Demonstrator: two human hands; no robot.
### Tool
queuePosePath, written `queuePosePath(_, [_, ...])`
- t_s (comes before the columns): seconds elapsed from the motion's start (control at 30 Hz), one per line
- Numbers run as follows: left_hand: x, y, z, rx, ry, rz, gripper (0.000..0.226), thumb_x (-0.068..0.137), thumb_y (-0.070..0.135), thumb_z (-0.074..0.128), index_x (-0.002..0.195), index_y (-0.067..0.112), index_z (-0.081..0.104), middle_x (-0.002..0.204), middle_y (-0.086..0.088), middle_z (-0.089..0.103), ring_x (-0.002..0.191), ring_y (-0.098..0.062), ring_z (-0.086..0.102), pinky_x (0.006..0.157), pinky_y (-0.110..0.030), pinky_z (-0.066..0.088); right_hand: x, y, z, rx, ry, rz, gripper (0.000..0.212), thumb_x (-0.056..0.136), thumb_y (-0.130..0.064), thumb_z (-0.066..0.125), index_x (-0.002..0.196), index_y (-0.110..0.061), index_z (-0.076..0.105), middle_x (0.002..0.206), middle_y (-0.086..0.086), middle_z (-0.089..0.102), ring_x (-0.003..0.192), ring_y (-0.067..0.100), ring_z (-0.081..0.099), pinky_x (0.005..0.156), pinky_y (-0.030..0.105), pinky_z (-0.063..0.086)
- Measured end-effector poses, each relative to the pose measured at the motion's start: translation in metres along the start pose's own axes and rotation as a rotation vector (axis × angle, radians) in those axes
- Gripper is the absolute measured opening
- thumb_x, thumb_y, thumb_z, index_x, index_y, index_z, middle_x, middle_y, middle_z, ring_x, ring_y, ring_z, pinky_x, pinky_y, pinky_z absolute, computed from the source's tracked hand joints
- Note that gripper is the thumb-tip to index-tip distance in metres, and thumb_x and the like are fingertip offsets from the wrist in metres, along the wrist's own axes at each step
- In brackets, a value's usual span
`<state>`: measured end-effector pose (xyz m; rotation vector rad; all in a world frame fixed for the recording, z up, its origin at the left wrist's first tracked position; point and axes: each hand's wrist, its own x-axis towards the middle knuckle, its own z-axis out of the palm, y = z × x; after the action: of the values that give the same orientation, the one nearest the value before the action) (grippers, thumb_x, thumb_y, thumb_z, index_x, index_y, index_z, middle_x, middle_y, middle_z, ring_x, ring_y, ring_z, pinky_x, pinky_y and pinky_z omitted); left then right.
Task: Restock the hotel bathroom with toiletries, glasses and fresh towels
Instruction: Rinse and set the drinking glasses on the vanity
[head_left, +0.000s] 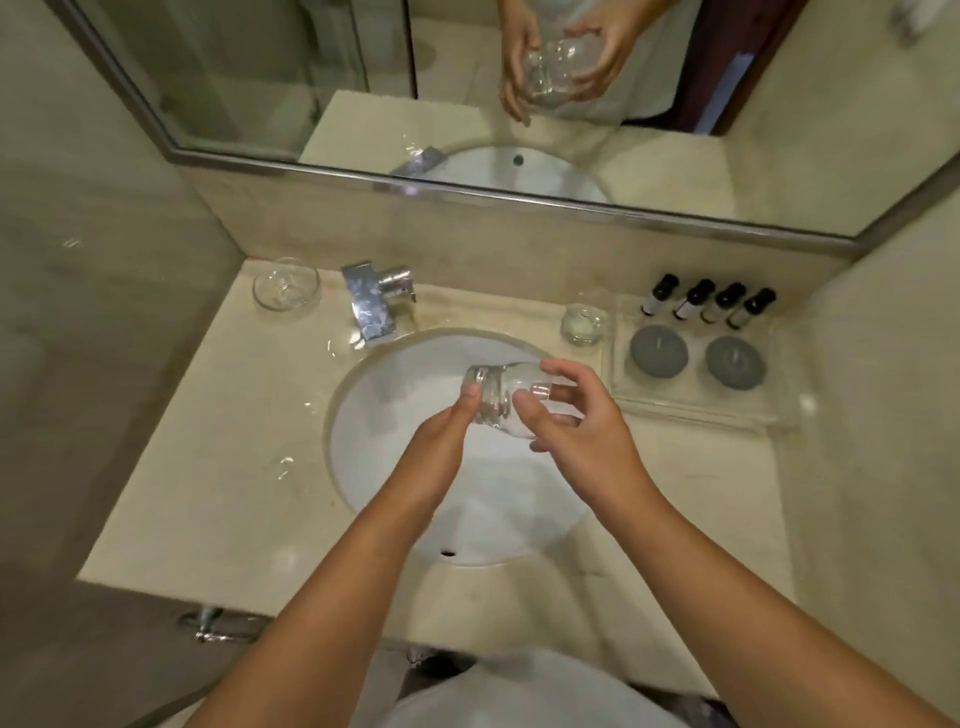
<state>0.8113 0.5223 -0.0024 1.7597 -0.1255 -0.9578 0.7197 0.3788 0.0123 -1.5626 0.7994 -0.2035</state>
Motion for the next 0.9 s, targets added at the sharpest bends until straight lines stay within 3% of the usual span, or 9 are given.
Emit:
queuePosePath(0.13, [0.020,0.019,0.048,-0.002,-0.066,0.027,0.048,0.094,0.075,0.049,0.114,0.041,0.076,0.122,0.021,0.072,0.121,0.001,0.059,0.110,-0.036,0.041,0.003,0.013,-0.053,0.057,0.036,0.022,0.054,0.080,-0.048,0.086,0.124,-0.044,0.055,0.122,-0.011,0.067,0.101,0.012,0.073,0.092,0.041,0.061])
queuePosePath(0.27, [0.038,0.039,0.086,0.097,-0.041,0.105,0.033,0.092,0.061,0.066,0.112,0.035,0.074,0.119,0.019,0.070,0.119,-0.002,0.060,0.094,-0.025,0.044,0.012,0.034,-0.099,-0.062,0.038,0.045,0.064,0.078,-0.047,0.088,0.129,-0.045,0.049,0.126,-0.019,0.063,0.115,0.002,0.064,0.101,0.037,0.055])
queuePosePath(0.4, [0.059,0.050,0.121,0.392,-0.031,0.303,0.048,0.083,0.054,0.080,0.126,0.037,0.065,0.139,0.024,0.053,0.134,-0.002,0.041,0.105,-0.022,0.035,0.024,0.055,-0.130,-0.264,0.081,0.033,0.083,0.075,-0.050,0.088,0.143,-0.045,0.041,0.137,-0.017,0.055,0.127,0.004,0.053,0.106,0.031,0.047])
queuePosePath(0.5, [0.072,0.056,0.146,0.546,-0.069,0.478,0.056,0.079,0.049,0.085,0.128,0.033,0.063,0.141,0.025,0.046,0.136,0.003,0.029,0.103,-0.009,0.026,0.035,0.062,-0.142,-0.303,0.134,-0.013,0.085,0.074,-0.045,0.090,0.145,-0.042,0.043,0.139,-0.016,0.051,0.125,0.002,0.051,0.096,0.011,0.041])
queuePosePath(0.57, [0.083,0.056,0.160,0.597,-0.096,0.593,0.061,0.075,0.051,0.085,0.129,0.033,0.063,0.144,0.022,0.047,0.135,0.002,0.029,0.109,-0.014,0.026,0.043,0.067,-0.149,-0.297,0.188,-0.037,0.082,0.073,-0.035,0.091,0.143,-0.040,0.048,0.136,-0.016,0.054,0.122,-0.001,0.053,0.091,0.004,0.040])
queuePosePath(0.73, [0.111,0.059,0.192,0.618,-0.170,0.681,0.068,0.075,0.054,0.082,0.136,0.036,0.059,0.148,0.016,0.048,0.138,-0.006,0.033,0.117,-0.034,0.034,0.068,0.082,-0.165,-0.292,0.344,-0.049,0.073,0.075,-0.020,0.087,0.139,-0.033,0.054,0.127,-0.012,0.064,0.115,0.004,0.062,0.094,0.020,0.052])
queuePosePath(0.9, [0.138,0.065,0.219,0.668,-0.281,0.514,0.083,0.084,0.064,0.069,0.155,0.033,0.036,0.152,0.011,0.045,0.141,-0.014,0.031,0.120,-0.040,0.032,0.100,0.092,-0.186,-0.247,0.513,-0.020,0.072,0.074,-0.037,0.091,0.136,-0.033,0.054,0.124,-0.009,0.065,0.115,0.011,0.064,0.094,0.030,0.054])
